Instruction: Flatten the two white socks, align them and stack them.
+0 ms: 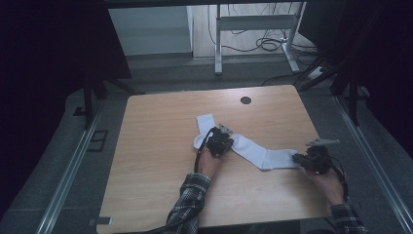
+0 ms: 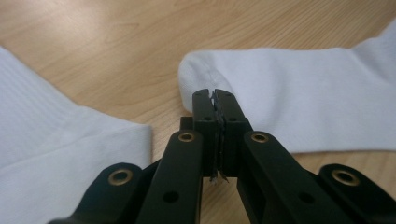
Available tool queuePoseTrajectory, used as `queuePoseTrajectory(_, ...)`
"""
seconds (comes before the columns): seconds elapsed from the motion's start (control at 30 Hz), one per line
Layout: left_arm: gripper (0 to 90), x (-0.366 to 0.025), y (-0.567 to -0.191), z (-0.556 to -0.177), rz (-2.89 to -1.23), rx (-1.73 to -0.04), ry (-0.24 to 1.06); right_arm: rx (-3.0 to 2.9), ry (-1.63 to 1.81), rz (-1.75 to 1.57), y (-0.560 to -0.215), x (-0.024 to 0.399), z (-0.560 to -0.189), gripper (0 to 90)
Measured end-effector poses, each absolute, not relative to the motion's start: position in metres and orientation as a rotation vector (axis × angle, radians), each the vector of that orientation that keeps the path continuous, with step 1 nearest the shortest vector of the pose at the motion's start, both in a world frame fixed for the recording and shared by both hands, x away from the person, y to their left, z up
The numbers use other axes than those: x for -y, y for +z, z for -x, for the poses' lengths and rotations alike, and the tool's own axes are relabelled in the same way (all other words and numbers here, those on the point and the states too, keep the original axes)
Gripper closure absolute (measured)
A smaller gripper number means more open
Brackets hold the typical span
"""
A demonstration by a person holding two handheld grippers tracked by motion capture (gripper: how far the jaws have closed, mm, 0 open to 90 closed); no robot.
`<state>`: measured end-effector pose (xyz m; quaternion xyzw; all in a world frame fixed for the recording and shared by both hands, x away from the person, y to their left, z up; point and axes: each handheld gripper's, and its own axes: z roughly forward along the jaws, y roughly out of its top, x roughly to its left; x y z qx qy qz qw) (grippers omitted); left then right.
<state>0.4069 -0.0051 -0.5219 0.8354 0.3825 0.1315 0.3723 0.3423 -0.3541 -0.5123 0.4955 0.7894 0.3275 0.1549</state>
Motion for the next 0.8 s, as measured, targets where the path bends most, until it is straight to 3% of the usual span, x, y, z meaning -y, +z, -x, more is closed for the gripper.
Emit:
queuePoseTrajectory(0.5, 88.5, -0.049, -0.481, -0.358, -2.075, -0.925, 0.425, -2.286, 1.078, -1.295, -0.486, 0.327, -0.333, 81.2)
queuePoseTrajectory(0.8, 88.4, -0.096, -0.471, -0.314, -2.04, -0.959, 0.482, -2.373, 1.144, -1.176, -0.476, 0.287, -0.326, 80.9)
